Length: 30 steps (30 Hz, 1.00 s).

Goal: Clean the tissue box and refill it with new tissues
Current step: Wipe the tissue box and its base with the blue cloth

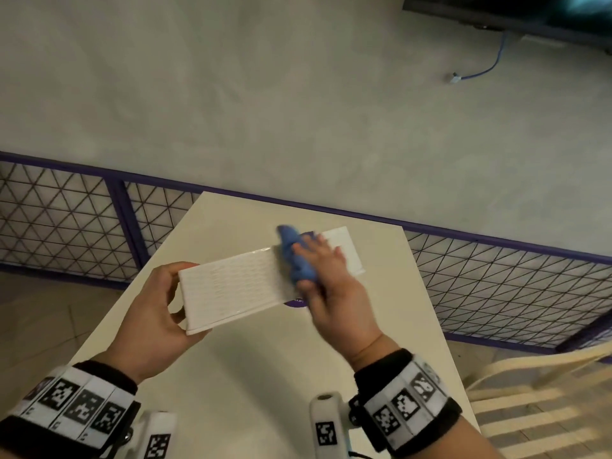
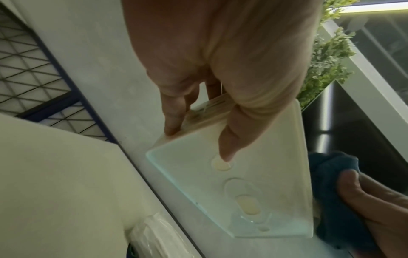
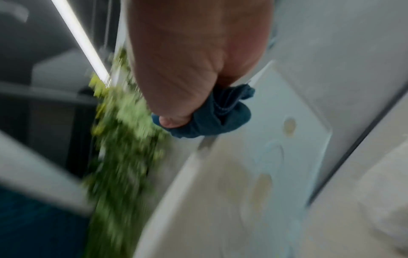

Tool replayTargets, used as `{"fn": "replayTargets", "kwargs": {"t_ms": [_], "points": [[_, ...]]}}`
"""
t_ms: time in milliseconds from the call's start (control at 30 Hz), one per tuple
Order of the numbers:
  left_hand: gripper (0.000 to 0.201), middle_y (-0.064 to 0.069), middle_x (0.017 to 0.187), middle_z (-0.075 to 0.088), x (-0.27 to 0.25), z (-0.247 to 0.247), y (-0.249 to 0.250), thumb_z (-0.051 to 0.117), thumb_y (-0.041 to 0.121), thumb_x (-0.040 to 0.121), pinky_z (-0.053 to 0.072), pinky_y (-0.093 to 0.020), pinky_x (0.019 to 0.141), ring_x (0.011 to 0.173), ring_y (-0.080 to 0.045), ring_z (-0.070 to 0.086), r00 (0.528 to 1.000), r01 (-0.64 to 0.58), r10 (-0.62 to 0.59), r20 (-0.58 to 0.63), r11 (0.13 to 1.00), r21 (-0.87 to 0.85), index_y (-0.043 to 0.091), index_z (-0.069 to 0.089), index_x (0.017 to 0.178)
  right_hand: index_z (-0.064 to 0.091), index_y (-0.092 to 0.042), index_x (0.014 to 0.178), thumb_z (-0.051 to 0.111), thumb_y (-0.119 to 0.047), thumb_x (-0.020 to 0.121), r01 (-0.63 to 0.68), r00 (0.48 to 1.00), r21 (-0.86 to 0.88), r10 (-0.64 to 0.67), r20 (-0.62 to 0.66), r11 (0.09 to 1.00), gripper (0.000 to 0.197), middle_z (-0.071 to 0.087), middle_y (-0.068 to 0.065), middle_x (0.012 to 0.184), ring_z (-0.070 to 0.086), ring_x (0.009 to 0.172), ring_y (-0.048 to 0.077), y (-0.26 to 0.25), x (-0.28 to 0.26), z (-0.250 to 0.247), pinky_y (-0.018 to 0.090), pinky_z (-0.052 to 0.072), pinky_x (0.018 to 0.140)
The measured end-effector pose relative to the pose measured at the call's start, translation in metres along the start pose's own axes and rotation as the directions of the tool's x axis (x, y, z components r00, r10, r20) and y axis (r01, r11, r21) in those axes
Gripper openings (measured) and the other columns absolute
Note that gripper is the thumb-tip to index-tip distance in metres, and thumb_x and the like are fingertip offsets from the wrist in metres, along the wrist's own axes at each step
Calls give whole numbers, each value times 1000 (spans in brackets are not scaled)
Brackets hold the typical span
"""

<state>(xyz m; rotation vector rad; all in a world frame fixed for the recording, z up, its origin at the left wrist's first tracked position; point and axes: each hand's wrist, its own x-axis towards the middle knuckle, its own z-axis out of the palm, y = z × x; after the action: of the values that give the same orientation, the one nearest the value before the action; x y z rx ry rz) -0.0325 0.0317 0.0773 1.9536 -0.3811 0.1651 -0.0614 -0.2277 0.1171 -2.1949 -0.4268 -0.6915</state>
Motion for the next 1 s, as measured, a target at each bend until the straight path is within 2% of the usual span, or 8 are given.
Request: {"fn": "replayTargets", "kwargs": {"t_ms": [100, 200, 333, 500, 633, 767, 900, 1000], "points": [[85, 7, 124, 51, 2, -3, 1, 89, 7, 56, 51, -24, 78, 118, -14, 51, 999, -21, 22, -23, 998, 56, 52, 40, 109, 47, -23, 137, 45, -27, 94, -221, 960, -3, 217, -176, 975, 43, 40, -17, 138, 22, 138, -3, 10, 12, -31, 31, 12, 120], [87, 8, 124, 50, 3, -2, 2, 90, 6, 55, 52, -28, 81, 119, -13, 50, 1000, -10, 10, -20, 1000, 23, 55, 39, 107, 31, -25, 146, 36, -38, 95, -426, 905, -82, 422, -57, 901, 53, 28, -4, 154, 9, 146, 12, 18, 14, -25, 42, 11, 121], [85, 9, 122, 48, 1, 9, 0, 90, 5, 54, 55, -37, 82, 120, -13, 48, 1000, 21, -21, -20, 1000, -21, 53, 42, 106, 20, -24, 149, 17, -60, 93, -266, 954, -162, 283, 94, 950, 67, 10, -1, 160, -4, 145, 7, -1, -3, 21, 39, 4, 122], [84, 6, 121, 53, 0, 19, -2, 89, 2, 55, 56, -41, 79, 115, -16, 53, 999, 18, -21, -30, 995, -100, 50, 44, 107, 18, -35, 148, 11, -57, 91, -1, 948, -289, 93, 305, 957, 62, 9, -12, 159, -6, 145, 1, -33, -13, 35, 36, -13, 117], [84, 6, 126, 51, -3, 8, -1, 88, 3, 55, 55, -41, 83, 123, -13, 49, 999, 33, -33, 2, 994, -100, 49, 43, 109, 22, -41, 146, 15, -62, 91, -171, 971, -359, 218, 95, 918, 59, 11, -19, 156, -4, 141, -7, 18, 6, -1, 45, -8, 118], [83, 8, 123, 52, -2, 11, 2, 88, 2, 55, 57, -41, 80, 121, -12, 50, 999, 27, -29, -16, 995, -97, 47, 43, 108, 28, -24, 147, 13, -54, 90, -342, 939, -305, 338, -66, 889, 66, 20, -1, 159, 10, 147, 15, 33, 21, -2, 42, -2, 120], [86, 6, 119, 50, 1, 21, 5, 91, 6, 51, 56, -37, 77, 114, -7, 49, 999, 30, -32, -33, 998, -52, 56, 43, 101, 29, -22, 147, 12, -58, 93, -175, 970, -243, 209, 124, 954, 67, 22, -1, 158, 8, 147, 14, -18, 7, 35, 37, -2, 120], [77, 7, 116, 53, -1, 23, 7, 87, 31, 43, 55, -34, 73, 109, -4, 52, 999, 45, -48, -27, 995, -92, 53, 45, 103, 23, -27, 148, 15, -55, 94, -19, 949, -261, 100, 298, 965, 62, 16, -4, 159, 2, 147, 10, -43, -7, 45, 33, -12, 118]]}}
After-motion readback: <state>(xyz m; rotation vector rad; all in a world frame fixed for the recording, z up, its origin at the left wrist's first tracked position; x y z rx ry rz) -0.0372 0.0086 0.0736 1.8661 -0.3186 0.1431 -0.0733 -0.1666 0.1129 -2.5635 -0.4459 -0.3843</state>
